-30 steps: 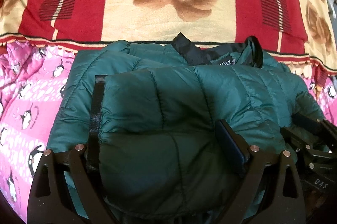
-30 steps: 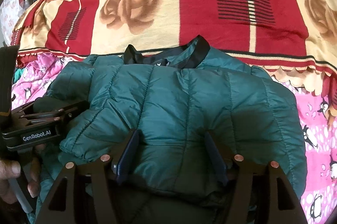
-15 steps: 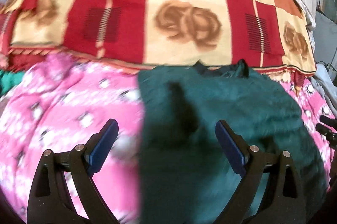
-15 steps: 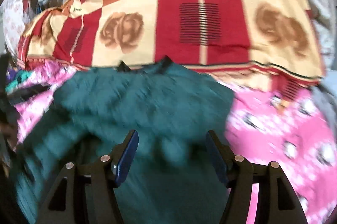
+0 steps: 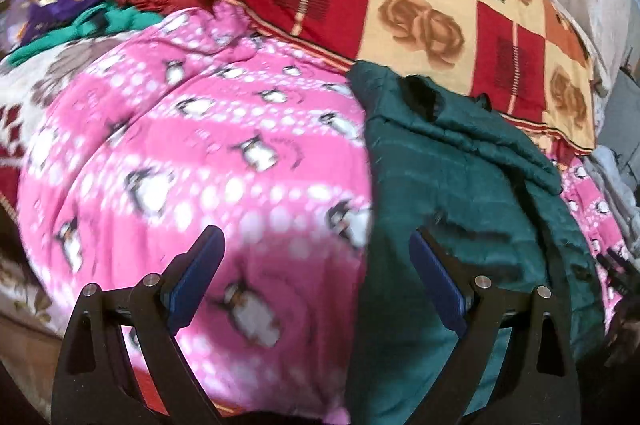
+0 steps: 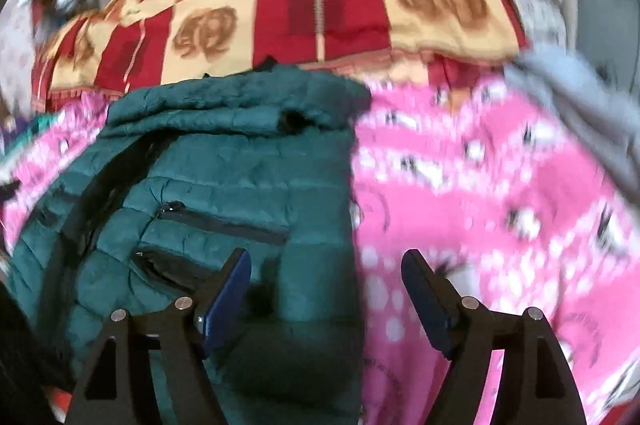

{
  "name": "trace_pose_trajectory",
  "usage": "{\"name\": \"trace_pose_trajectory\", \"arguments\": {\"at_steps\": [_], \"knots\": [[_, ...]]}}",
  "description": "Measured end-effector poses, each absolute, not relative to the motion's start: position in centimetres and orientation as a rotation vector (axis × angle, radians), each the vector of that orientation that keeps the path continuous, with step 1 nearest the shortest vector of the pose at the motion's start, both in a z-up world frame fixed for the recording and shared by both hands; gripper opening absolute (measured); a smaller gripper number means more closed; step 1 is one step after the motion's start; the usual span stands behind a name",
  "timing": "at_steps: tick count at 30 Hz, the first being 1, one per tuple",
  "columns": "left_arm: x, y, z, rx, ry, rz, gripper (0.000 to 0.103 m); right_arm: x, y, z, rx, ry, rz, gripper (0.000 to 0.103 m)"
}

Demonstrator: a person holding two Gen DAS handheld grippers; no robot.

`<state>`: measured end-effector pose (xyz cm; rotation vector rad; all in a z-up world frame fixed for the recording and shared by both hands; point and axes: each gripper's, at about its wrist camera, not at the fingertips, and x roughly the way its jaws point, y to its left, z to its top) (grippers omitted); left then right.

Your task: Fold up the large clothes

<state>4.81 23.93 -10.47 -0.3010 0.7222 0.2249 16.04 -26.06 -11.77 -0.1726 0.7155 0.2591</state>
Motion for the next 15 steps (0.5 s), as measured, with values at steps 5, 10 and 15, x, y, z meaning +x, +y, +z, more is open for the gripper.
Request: {"name": "trace_pose_trajectory", "arguments": {"at_steps": [5, 10, 15], "knots": [[3.0, 23.3, -10.7, -0.256, 0.69, 0.226, 0.094, 15.3, -25.3, -10.7, -0.18, 0.65, 0.267, 0.075], [2.2, 23.4, -11.5, -0.266, 0.698, 0.219, 0.094, 14.4, -26.9, -10.8, -0.117, 0.67, 0.244, 0.075], [1.8, 23.3, -11.7, -0.276, 0.694, 0.216, 0.094, 14.3, -29.1, -10.9, -0.01, 0.699, 0.222, 0.075]]}}
